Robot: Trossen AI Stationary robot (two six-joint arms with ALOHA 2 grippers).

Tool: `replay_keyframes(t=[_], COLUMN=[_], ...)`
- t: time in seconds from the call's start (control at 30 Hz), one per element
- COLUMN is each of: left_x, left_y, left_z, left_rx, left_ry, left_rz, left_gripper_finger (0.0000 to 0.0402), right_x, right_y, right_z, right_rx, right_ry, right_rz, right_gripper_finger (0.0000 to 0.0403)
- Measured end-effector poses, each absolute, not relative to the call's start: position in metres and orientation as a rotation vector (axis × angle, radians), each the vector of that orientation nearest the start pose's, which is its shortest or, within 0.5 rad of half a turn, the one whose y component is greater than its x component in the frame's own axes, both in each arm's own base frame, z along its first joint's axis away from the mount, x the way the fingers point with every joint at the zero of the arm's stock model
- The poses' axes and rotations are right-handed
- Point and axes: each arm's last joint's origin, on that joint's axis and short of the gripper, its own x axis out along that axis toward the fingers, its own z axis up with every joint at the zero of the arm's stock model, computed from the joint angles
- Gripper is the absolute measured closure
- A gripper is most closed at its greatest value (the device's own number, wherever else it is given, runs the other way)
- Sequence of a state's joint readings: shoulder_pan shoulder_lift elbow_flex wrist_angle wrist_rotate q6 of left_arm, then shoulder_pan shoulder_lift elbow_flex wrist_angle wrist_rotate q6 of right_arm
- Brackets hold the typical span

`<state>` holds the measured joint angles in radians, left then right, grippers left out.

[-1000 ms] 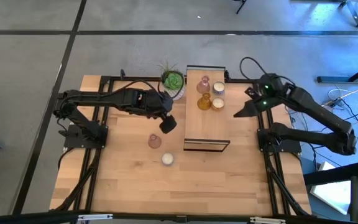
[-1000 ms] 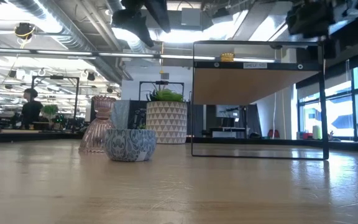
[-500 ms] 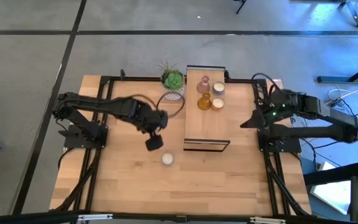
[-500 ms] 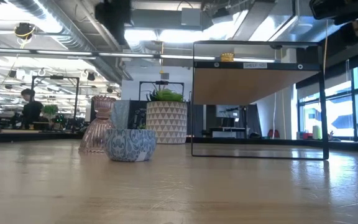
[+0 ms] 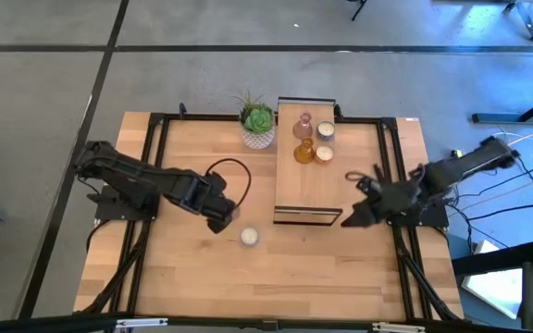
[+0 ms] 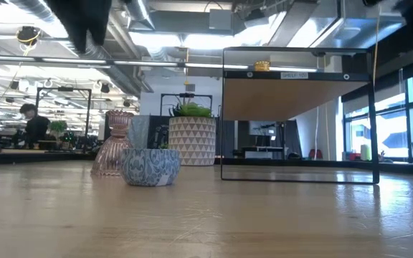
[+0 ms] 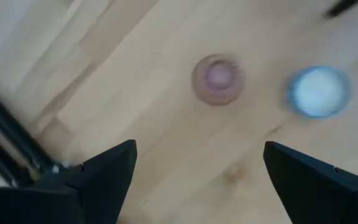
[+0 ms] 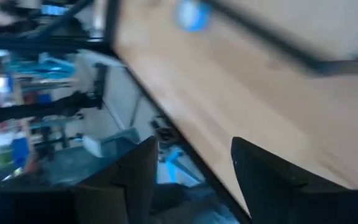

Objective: Pick & Place candle stick holders
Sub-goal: Put the pink glass candle holder on the shelf aligned with the orange glass candle holder

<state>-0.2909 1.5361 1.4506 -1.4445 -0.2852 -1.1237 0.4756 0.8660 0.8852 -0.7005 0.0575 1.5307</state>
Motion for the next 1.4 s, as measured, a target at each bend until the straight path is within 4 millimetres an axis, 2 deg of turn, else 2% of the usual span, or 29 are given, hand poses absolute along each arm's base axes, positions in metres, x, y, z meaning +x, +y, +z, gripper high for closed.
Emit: replay_keyframes(t=[0.17, 0.27, 0.33, 0.47, 0.7, 1.0, 1.23, 1.4], left_x=[0.253, 0.256, 0.258, 0.263, 0.269, 0.274, 0.277, 0.286], left_y=[-0.050, -0.036, -0.027, -0.015, 0.000, 0.001, 0.001, 0.002], left_z=[0.274, 0.260, 0.253, 0.253, 0.251, 0.245, 0.240, 0.227], left_rx=[-0.572, -0.610, -0.611, -0.608, -0.633, -0.625, -0.619, -0.597], left_ry=[1.309, 1.305, 1.306, 1.286, 1.272, 1.311, 1.330, 1.364], left_rz=[0.779, 0.757, 0.737, 0.704, 0.670, 0.617, 0.603, 0.597], left_gripper_finger=[0.0052, 0.0052, 0.0052, 0.0052, 0.0067, 0.0112, 0.0116, 0.0116], right_x=[0.173, 0.182, 0.186, 0.191, 0.200, 0.206, 0.206, 0.206], right_y=[0.115, 0.132, 0.140, 0.151, 0.161, 0.164, 0.164, 0.164], right_z=[0.310, 0.308, 0.306, 0.302, 0.299, 0.295, 0.296, 0.296], right_rx=[1.255, 1.243, 1.228, 1.215, 1.225, 1.216, 1.217, 1.216], right_ry=[0.635, 0.531, 0.473, 0.388, 0.291, 0.250, 0.224, 0.219], right_rz=[-0.076, -0.072, -0.094, -0.132, -0.149, -0.180, -0.186, -0.191], right_gripper_finger=[0.0197, 0.0198, 0.0198, 0.0198, 0.0198, 0.0199, 0.0199, 0.0199])
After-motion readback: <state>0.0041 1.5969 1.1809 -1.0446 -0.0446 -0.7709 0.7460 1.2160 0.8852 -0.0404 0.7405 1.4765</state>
